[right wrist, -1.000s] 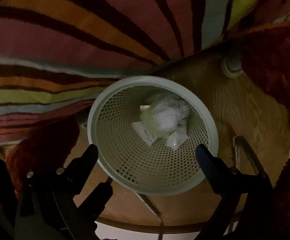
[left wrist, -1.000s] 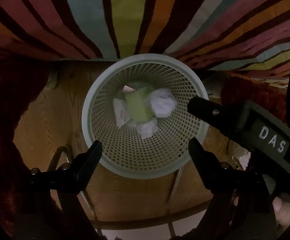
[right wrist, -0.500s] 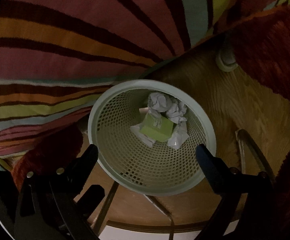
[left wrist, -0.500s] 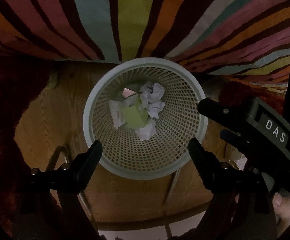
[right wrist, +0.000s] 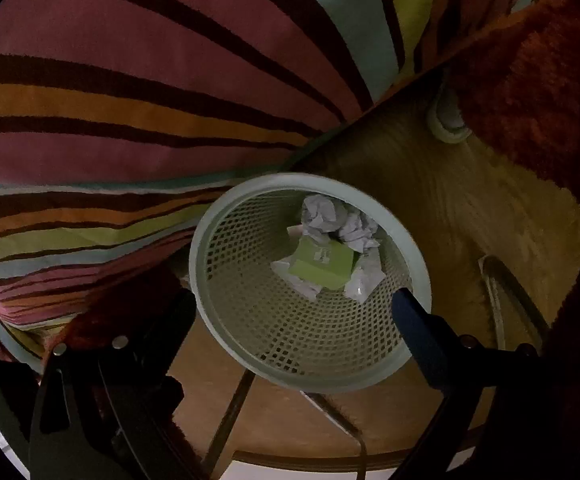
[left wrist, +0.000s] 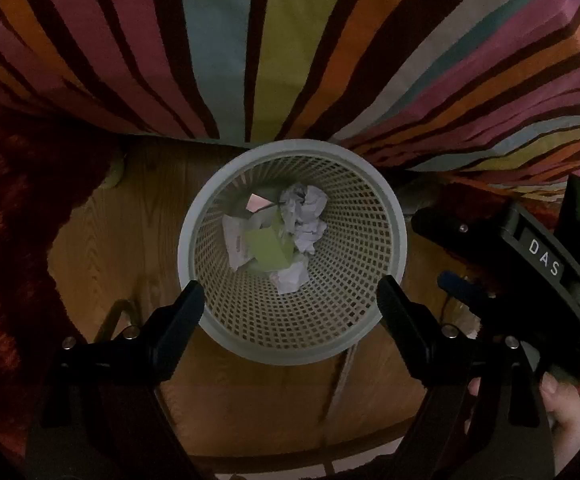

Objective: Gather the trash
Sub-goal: 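Open both tools to drop the box and paper ball into the wastebasket, then lift both tools from the wastebasket back toward the bed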

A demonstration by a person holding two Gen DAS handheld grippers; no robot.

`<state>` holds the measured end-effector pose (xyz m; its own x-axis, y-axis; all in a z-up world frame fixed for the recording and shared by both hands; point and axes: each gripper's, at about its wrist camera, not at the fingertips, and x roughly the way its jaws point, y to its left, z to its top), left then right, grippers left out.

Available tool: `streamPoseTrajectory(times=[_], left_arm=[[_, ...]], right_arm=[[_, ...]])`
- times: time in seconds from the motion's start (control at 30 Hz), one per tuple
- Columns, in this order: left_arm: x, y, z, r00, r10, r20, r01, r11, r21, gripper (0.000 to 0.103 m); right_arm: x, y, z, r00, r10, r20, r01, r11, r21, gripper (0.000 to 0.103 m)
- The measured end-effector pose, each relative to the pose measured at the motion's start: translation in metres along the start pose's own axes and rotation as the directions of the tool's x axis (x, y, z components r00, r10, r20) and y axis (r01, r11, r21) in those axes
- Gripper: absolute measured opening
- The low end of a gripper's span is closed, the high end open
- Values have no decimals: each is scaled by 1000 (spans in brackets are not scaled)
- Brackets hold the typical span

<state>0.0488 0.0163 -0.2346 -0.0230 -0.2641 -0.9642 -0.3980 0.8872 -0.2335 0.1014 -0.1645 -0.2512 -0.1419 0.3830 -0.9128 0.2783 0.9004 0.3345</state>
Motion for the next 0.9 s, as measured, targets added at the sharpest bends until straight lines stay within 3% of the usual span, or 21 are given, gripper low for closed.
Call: streamPoseTrajectory(times=[0.53,0.73,0.9], left_arm=[[-13,-4,-2,999,-4,45,3,1000,23,85],[-34,-7,-5,991,1,135,-9,998,57,85],[-56,-10,-4,973,1,229,-20,997,78,85]], right_arm=[[-2,3,1,1000,5,18,-5,1000,-16,94],[-18,18,-3,995,-1,96,10,995,-99,94],[-43,26,-5,983,29,184,2,986,-168,94]])
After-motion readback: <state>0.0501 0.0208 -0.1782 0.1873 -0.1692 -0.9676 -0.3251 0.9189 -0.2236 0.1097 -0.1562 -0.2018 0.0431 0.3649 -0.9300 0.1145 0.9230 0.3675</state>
